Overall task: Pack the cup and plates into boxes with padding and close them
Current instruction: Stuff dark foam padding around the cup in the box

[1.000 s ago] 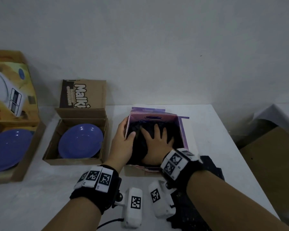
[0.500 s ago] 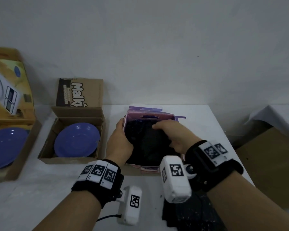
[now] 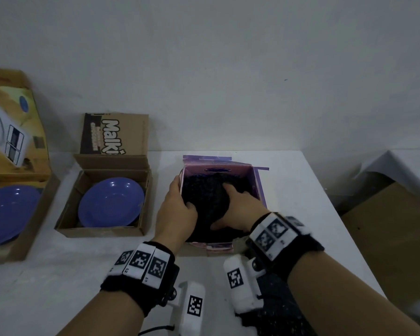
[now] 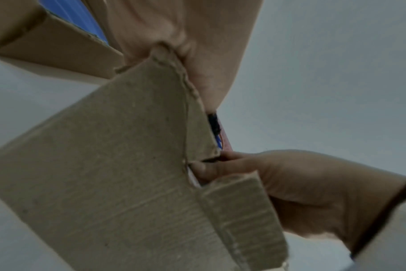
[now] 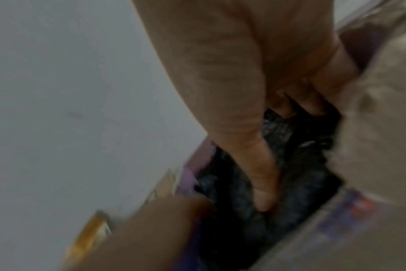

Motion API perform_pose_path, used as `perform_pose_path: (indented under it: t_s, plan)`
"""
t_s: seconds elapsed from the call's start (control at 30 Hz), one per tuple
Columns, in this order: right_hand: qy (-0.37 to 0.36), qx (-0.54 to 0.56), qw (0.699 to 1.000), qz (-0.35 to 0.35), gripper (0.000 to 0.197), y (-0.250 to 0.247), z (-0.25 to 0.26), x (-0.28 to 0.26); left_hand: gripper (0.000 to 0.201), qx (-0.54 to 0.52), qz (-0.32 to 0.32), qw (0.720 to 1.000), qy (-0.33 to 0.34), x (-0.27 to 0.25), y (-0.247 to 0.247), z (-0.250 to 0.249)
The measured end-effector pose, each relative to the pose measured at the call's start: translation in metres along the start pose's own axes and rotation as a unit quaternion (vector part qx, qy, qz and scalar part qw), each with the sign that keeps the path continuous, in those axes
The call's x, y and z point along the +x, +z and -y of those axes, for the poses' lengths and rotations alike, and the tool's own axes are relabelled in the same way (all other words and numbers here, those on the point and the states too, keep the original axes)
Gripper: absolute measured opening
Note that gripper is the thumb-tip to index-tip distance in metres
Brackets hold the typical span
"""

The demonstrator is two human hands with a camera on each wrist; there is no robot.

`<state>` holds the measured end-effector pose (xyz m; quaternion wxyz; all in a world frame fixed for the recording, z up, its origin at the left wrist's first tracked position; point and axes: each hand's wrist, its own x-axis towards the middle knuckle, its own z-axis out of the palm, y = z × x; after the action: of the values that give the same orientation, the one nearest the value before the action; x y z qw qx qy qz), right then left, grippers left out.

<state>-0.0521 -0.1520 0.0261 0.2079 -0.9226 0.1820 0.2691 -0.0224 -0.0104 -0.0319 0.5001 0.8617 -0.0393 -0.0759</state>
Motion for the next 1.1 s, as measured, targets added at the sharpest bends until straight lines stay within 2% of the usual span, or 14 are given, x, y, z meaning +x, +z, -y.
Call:
perform_pose_path:
  t_s: [0.13,0.23,0.27,0.3,0.33,0.4,0.5,0.6,0.67,0.73,0.8,0.83,0.93,1.1]
  plan:
    - [0.009,-0.046,0.999,-0.002,0.113,0.0,0.002,0.007,0.033,0.012,0.027,0.997,-0.069,0.005,-0.008,-0.007]
    - [-0.015,-0.074,0.993,-0.089,0.11,-0.003,0.008,0.006,0.033,-0.013,0.016,0.995,-0.096,0.02,-0.017,-0.009]
    - [-0.05,-0.078,0.99,-0.102,0.106,0.001,0.012,0.009,0.033,-0.021,0.01,0.995,-0.094,0.024,-0.018,-0.008]
    - [-0.085,-0.086,0.989,-0.08,0.103,0.008,0.018,0.013,0.034,-0.027,0.009,0.996,-0.088,0.025,-0.017,-0.009]
    - [-0.111,-0.111,0.987,-0.036,0.101,0.014,0.022,0.016,0.036,-0.029,0.011,0.997,-0.077,0.025,-0.016,-0.009]
    - [-0.114,-0.164,0.979,0.039,0.096,0.025,0.025,0.027,0.039,-0.024,0.006,0.998,-0.054,0.021,-0.012,-0.01]
    - [-0.065,-0.183,0.981,0.003,0.072,0.031,0.029,0.033,0.039,-0.008,-0.004,0.999,-0.039,0.017,-0.01,-0.012]
    - [-0.052,-0.221,0.973,-0.038,0.068,0.034,0.04,0.026,0.038,0.004,-0.007,0.999,-0.033,0.016,-0.011,-0.012]
    - [-0.058,-0.198,0.979,0.0,0.077,0.028,0.039,0.027,0.038,0.005,-0.012,0.999,-0.031,0.014,-0.011,-0.01]
    - [-0.07,-0.067,0.995,0.022,0.081,0.014,0.035,0.03,0.038,0.003,-0.022,0.999,-0.023,0.015,-0.012,-0.009]
    - [-0.091,0.055,0.994,-0.037,0.073,0.002,0.034,0.032,0.037,0.001,-0.029,0.999,-0.014,0.017,-0.011,-0.009]
    - [-0.091,0.063,0.991,-0.075,0.066,0.0,0.035,0.032,0.036,0.001,-0.032,0.999,-0.012,0.018,-0.01,-0.01]
    - [-0.07,-0.042,0.991,-0.104,0.034,0.012,0.037,0.03,0.036,0.009,-0.034,0.999,-0.016,0.018,-0.008,-0.01]
    - [-0.071,-0.166,0.982,-0.062,0.048,0.032,0.041,0.03,0.041,0.022,-0.014,0.999,-0.035,0.021,-0.009,-0.008]
